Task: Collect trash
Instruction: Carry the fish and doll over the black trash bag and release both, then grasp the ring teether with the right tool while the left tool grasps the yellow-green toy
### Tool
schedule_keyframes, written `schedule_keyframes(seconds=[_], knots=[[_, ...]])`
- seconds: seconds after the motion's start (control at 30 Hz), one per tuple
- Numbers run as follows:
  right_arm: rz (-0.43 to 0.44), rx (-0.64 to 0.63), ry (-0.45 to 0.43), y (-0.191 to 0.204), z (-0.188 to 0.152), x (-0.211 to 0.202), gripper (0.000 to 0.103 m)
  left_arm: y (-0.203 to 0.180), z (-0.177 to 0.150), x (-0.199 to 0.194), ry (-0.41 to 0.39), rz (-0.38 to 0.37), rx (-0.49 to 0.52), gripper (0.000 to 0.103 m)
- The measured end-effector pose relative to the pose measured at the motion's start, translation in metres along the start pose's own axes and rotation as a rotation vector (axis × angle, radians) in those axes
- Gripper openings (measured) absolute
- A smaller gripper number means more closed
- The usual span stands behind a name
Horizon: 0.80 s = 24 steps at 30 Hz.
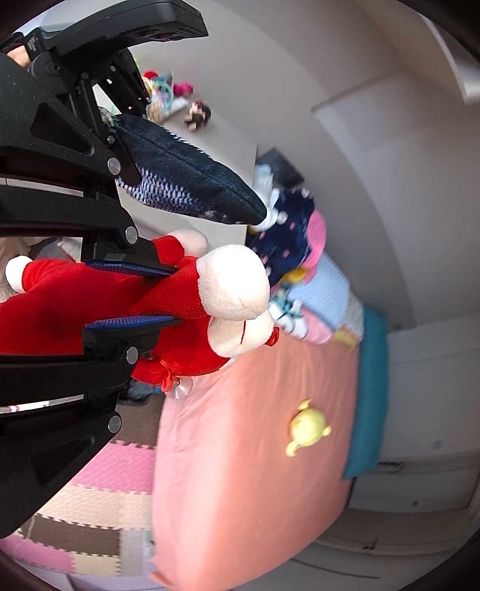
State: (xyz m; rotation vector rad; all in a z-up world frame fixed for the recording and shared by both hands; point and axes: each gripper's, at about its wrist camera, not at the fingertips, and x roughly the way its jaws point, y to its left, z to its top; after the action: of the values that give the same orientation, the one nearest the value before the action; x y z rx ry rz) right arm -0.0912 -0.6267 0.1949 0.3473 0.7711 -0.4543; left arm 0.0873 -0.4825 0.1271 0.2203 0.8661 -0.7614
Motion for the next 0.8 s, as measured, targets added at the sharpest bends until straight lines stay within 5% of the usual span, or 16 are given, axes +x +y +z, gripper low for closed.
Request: schedule_keyframes(seconds=[0.1,0.13,0.17,0.2,0.43,0.8], knots=[[-0.005,0.038,0.044,-0.023,0.000,0.028,0.026,-0.002,0.004,0.033,0.055,-0.023,-0.003,0.037],[0.001,0.052,0.067,-0.031,0.002,0.041,0.034,-0.003,0.005,0.048,0.086,-0.029,0.001,0.056],[0.004,0.071,0.098,-0.038,0.001,0.055,0.042,-0.004,0.007,0.057,0.097,-0.013,0.005,0.088],[-0.006,0.083,0.104,-0.043,0.001,0.061,0.055,-0.006,0.008,0.062,0.088,0.018,0.012,0.099],[-0.037,0.092,0.096,-0.052,-0.009,0.073,0.058,0.001,0.002,0.065,0.076,0.068,0.023,0.097],[0.009,0.003,0.102,0.011,-0.018,0.065,0.058,0.053,-0.017,0.019,0.036,0.125,-0.046,0.097]])
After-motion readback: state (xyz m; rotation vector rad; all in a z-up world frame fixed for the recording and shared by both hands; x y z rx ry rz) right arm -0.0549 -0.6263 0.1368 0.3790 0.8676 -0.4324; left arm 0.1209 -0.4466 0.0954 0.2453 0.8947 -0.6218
